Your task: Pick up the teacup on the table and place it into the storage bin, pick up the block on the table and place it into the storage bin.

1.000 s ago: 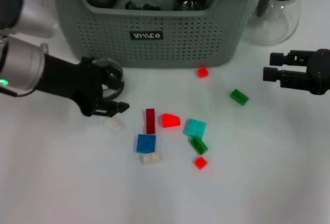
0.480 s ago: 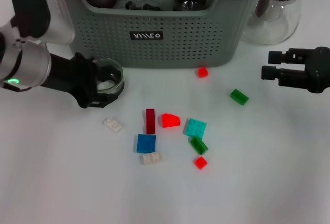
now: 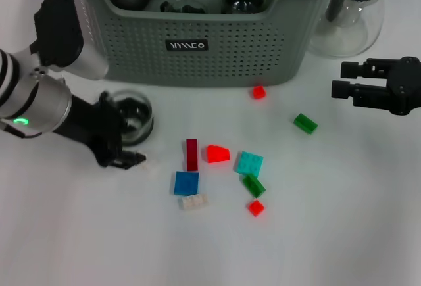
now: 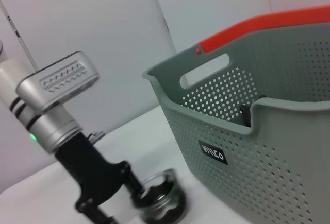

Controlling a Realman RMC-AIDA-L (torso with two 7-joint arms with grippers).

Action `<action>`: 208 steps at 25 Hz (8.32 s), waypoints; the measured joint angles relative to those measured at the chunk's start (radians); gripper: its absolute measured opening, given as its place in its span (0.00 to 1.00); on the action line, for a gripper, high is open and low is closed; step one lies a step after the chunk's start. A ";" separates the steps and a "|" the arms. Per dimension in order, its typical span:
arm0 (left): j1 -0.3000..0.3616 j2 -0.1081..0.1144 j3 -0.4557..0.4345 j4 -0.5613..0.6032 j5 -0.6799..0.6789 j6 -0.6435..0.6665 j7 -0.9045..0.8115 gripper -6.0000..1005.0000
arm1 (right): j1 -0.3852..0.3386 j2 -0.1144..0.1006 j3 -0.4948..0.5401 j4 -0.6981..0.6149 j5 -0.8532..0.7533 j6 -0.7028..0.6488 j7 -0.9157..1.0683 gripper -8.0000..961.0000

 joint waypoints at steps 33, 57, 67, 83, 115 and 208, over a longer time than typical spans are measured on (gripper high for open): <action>-0.109 0.035 -0.277 -0.049 -0.152 0.373 0.094 0.05 | 0.008 0.005 0.000 0.000 -0.025 0.005 0.001 0.62; -0.581 0.253 -0.256 -0.392 -0.458 -0.177 -0.495 0.07 | -0.040 0.061 0.031 0.036 -0.042 -0.080 -0.443 0.59; -0.723 0.156 -0.120 -0.604 0.038 -0.413 -0.591 0.09 | -0.043 0.059 0.034 0.037 -0.048 -0.080 -0.436 0.54; -0.706 0.114 -0.108 -0.639 0.094 -0.472 -0.598 0.10 | -0.038 0.054 0.034 0.051 -0.049 -0.070 -0.436 0.55; -0.203 0.096 -0.440 0.047 -0.958 0.170 -0.278 0.47 | -0.048 0.052 0.069 0.051 -0.045 -0.079 -0.434 0.55; 0.231 0.007 -0.813 -0.953 -0.620 0.008 1.210 0.41 | 0.018 0.014 0.083 0.052 -0.049 -0.058 -0.216 0.55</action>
